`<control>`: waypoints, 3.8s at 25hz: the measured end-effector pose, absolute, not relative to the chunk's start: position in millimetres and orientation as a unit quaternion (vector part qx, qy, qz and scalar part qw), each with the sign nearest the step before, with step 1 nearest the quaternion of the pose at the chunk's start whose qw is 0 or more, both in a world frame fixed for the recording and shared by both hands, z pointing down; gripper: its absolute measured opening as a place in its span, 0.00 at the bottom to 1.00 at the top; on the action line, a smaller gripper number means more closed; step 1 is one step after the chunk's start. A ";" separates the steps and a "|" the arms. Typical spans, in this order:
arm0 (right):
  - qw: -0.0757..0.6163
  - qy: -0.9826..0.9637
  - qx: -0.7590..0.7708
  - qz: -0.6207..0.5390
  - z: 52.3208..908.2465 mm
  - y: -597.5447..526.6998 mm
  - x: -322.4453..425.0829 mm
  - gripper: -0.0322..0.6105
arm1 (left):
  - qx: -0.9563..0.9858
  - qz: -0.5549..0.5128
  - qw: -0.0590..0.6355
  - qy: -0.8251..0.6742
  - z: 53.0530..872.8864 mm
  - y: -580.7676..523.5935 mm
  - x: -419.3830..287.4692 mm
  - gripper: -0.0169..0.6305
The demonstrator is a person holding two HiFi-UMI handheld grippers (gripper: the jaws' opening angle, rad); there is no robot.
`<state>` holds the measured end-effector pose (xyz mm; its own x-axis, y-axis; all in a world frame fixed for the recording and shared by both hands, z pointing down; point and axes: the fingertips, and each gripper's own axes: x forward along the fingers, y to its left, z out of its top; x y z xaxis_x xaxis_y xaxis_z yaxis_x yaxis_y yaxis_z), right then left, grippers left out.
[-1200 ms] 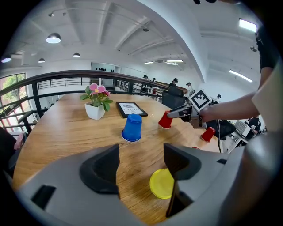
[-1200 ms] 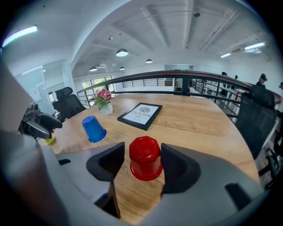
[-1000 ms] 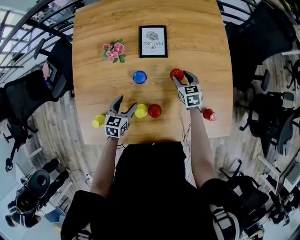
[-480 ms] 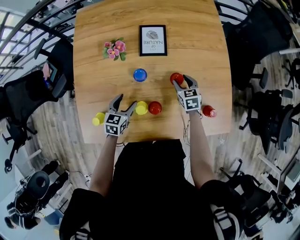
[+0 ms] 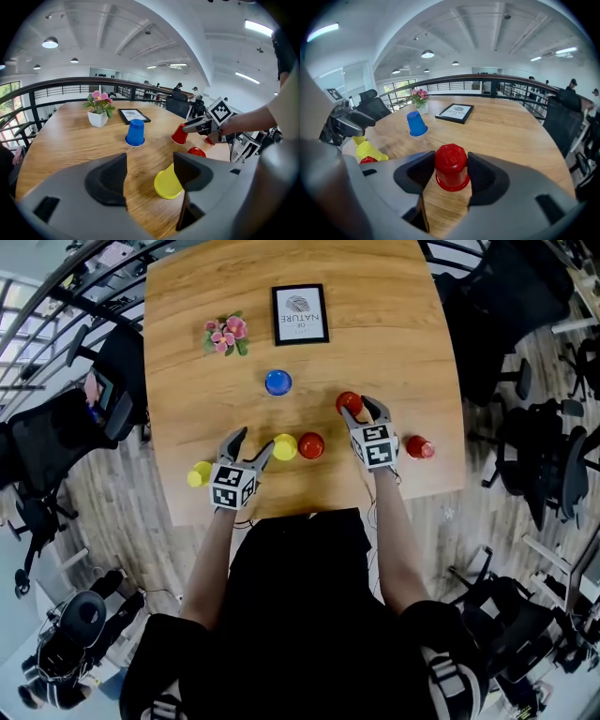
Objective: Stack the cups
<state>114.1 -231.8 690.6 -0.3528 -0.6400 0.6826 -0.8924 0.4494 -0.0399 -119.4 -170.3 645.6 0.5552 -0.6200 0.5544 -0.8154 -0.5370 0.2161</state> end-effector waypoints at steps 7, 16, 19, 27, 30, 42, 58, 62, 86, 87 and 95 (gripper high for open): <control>0.303 -0.794 0.483 0.212 690.6 -204.3 111.9 0.41 | 0.857 0.207 0.230 -0.411 645.5 -163.6 -113.8 0.52; 0.304 -0.795 0.480 0.214 690.3 -175.8 102.3 0.41 | 0.864 0.204 0.229 -0.399 644.7 -152.3 -109.9 0.52; 0.305 -0.795 0.478 0.215 692.9 -167.9 100.5 0.41 | 0.866 0.204 0.226 -0.397 643.7 -148.1 -109.1 0.52; 0.314 -0.800 0.466 0.213 693.4 -149.1 92.7 0.41 | 0.867 0.200 0.225 -0.397 643.1 -141.3 -109.7 0.52; 0.313 -0.802 0.462 0.214 692.8 -139.8 87.8 0.41 | 0.868 0.199 0.224 -0.395 641.8 -137.2 -109.6 0.52; 0.306 -0.804 0.461 0.219 693.2 -123.6 79.3 0.42 | 0.869 0.194 0.217 -0.399 635.4 -130.0 -117.0 0.52; 0.303 -0.806 0.461 0.213 687.6 -116.1 85.3 0.48 | 0.863 0.187 0.196 -0.427 621.8 -124.5 -139.9 0.52; 0.281 -0.805 0.474 0.220 686.8 -115.2 93.3 0.49 | 0.844 0.169 0.175 -0.477 608.3 -126.7 -176.0 0.52; 0.289 -0.809 0.464 0.214 672.4 -114.2 114.3 0.45 | 0.732 0.225 0.198 -0.612 665.4 -81.5 -316.3 0.51; 0.284 -0.809 0.467 0.215 669.9 -115.8 116.7 0.45 | 0.730 0.226 0.204 -0.611 669.0 -80.2 -316.4 0.51; 0.264 -0.814 0.474 0.209 655.6 -126.1 125.1 0.41 | 0.731 0.220 0.214 -0.609 680.5 -80.0 -315.4 0.42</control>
